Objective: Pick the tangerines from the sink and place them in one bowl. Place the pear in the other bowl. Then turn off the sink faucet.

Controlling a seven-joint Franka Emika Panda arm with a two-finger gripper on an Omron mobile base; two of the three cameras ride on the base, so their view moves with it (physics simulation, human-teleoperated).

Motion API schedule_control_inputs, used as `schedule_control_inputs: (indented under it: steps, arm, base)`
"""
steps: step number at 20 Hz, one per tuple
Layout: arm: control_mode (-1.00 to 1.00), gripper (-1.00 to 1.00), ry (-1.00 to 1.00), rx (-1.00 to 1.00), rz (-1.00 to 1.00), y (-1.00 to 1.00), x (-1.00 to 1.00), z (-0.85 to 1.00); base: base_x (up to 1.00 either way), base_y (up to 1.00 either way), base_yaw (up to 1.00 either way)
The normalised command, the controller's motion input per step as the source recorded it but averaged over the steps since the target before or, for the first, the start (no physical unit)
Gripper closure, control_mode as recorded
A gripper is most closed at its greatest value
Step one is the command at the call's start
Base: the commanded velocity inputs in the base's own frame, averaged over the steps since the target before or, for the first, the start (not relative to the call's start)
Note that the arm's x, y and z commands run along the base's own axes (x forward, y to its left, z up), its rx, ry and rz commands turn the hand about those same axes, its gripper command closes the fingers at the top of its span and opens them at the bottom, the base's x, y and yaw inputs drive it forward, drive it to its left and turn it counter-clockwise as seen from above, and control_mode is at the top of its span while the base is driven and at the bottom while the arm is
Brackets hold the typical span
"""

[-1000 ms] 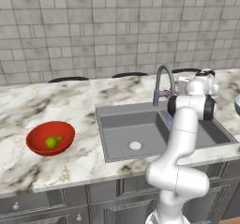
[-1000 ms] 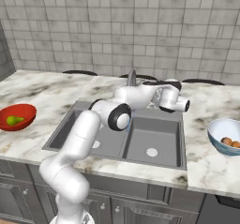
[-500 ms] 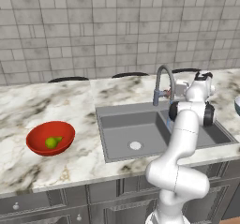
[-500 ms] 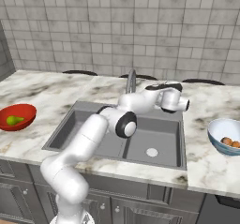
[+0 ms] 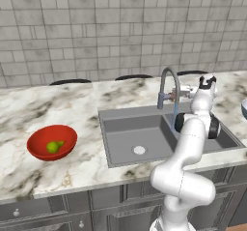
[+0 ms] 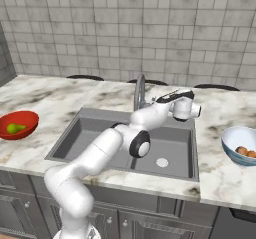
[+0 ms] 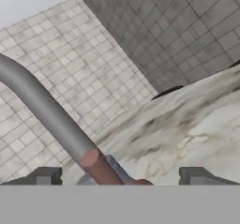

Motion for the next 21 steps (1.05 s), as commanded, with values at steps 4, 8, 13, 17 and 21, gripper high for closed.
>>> schedule_control_inputs:
  steps: [4, 8, 13, 17, 21]
  arm:
    - [-1.00, -1.00, -0.32, -0.24, 0.12, 0.84, 0.03, 0.43]
    - [-1.00, -1.00, -0.37, -0.43, 0.08, 1.00, 0.00, 0.52]
    - [-1.00, -1.00, -0.36, -0.44, 0.07, 0.86, 0.00, 0.36]
    - [-1.00, -1.00, -0.36, -0.23, 0.11, -0.28, 0.00, 0.00]
    - [-1.00, -1.00, -0.28, -0.03, 0.08, -1.00, -0.10, -0.02]
  base:
    - [0.00, 0.00, 0.00]
    - [0.00, 0.00, 0.00]
    - [0.00, 0.00, 0.00]
    - [0.00, 0.00, 0.00]
    - [0.00, 0.00, 0.00]
